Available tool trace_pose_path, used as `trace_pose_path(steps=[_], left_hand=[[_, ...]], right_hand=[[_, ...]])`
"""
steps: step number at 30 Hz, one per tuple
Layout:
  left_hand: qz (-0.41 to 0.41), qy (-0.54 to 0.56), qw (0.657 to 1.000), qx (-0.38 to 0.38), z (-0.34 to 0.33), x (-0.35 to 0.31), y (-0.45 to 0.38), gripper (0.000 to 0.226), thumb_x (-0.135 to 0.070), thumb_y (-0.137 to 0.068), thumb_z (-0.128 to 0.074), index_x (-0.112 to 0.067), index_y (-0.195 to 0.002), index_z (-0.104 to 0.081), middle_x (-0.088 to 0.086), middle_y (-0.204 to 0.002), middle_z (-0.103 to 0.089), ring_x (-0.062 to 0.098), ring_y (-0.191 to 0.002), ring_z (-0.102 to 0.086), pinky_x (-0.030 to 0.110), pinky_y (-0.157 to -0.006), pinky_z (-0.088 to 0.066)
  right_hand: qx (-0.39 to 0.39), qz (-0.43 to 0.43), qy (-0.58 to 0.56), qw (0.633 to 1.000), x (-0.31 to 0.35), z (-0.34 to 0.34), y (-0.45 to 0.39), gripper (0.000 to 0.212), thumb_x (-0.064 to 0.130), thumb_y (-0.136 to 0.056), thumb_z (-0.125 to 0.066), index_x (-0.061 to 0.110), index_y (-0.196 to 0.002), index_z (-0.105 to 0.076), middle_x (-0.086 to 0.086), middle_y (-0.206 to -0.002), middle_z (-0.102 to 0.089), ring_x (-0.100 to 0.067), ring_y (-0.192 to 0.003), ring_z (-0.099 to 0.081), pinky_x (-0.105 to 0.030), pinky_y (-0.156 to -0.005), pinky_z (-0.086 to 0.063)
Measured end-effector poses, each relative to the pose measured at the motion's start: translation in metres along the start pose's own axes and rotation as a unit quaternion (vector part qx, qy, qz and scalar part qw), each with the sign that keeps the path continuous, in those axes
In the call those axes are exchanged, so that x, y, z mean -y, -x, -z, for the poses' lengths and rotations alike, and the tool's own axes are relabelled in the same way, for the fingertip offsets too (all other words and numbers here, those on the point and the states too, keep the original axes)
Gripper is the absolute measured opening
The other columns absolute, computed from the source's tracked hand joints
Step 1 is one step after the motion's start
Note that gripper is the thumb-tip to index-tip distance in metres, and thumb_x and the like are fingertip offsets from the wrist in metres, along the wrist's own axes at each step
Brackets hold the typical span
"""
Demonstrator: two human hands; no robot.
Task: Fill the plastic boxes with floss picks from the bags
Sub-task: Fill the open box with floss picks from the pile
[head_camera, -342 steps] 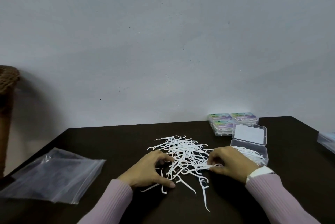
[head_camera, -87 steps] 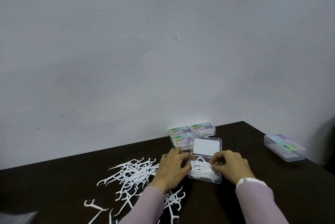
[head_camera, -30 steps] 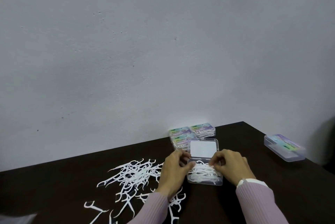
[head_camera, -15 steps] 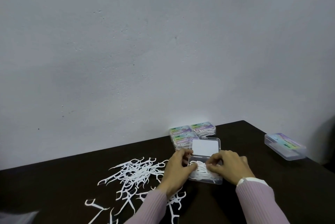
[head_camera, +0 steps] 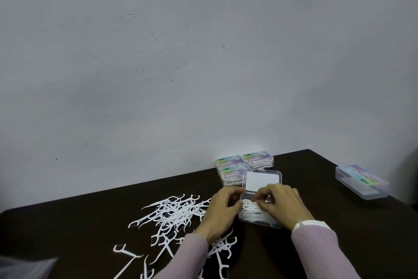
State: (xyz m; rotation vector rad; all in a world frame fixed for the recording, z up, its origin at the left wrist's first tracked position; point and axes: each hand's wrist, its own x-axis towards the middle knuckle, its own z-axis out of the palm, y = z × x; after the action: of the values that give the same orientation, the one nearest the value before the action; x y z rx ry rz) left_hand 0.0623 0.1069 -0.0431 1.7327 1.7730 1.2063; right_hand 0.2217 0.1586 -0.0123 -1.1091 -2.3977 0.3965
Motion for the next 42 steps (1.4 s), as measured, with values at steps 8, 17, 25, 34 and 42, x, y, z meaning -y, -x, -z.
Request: trace_pose_path(steps=[8, 17, 25, 34, 42], left_hand=[[-0.003, -0.065, 0.998, 0.015, 0.061, 0.01, 0.045, 0.023, -0.014, -0.093, -0.055, -0.026, -0.108, -0.067, -0.015, -0.11, -0.064, -0.006, -0.104, -0.055, 0.01, -0.091, -0.041], [0.05, -0.061, 0.997, -0.023, 0.118, 0.025, 0.109, 0.02, -0.01, -0.091, -0.058, -0.023, -0.103, -0.068, -0.016, -0.105, -0.067, -0.009, -0.102, -0.057, 0.008, -0.089, -0.041], [0.096, -0.161, 0.982, 0.0, 0.164, 0.04, 0.148, 0.03, -0.04, -0.074, -0.076, -0.039, -0.101, -0.064, -0.015, -0.104, -0.056, -0.002, -0.096, -0.051, 0.014, -0.084, -0.042], [0.149, -0.133, 0.976, 0.087, 0.168, 0.038, 0.154, 0.047, -0.034, -0.064, -0.086, -0.031, -0.105, -0.063, -0.006, -0.095, -0.06, 0.001, -0.07, -0.052, 0.015, -0.064, -0.044], [0.116, -0.042, 0.992, 0.017, 0.149, 0.041, 0.138, 0.024, -0.014, -0.074, -0.08, -0.015, -0.096, -0.071, -0.002, -0.08, -0.067, 0.002, -0.065, -0.054, 0.014, -0.064, -0.045]], right_hand=[[0.049, 0.119, -0.04, 0.991, 0.038, -0.006, 0.001, 0.02, 0.024, -0.087, -0.058, 0.033, -0.104, -0.064, 0.018, -0.094, -0.054, 0.003, -0.088, -0.048, -0.009, -0.072, -0.039], [0.234, 0.17, 0.034, 0.957, 0.075, -0.015, 0.018, 0.062, 0.043, -0.081, -0.065, 0.034, -0.135, -0.038, 0.004, -0.137, -0.04, -0.008, -0.125, -0.036, -0.02, -0.104, -0.027], [0.286, 0.133, 0.079, 0.946, 0.072, -0.024, 0.02, 0.088, 0.055, -0.066, -0.074, 0.032, -0.14, -0.03, 0.002, -0.137, -0.033, -0.013, -0.126, -0.035, -0.025, -0.106, -0.028], [0.231, 0.149, 0.028, 0.961, 0.074, -0.043, 0.014, 0.057, 0.04, -0.073, -0.074, 0.028, -0.125, -0.052, 0.002, -0.116, -0.046, -0.005, -0.092, -0.048, -0.009, -0.078, -0.036], [0.198, 0.189, -0.029, 0.961, 0.083, -0.06, 0.015, 0.051, 0.044, -0.078, -0.068, 0.027, -0.124, -0.053, 0.005, -0.115, -0.047, 0.0, -0.098, -0.045, -0.004, -0.08, -0.033]])
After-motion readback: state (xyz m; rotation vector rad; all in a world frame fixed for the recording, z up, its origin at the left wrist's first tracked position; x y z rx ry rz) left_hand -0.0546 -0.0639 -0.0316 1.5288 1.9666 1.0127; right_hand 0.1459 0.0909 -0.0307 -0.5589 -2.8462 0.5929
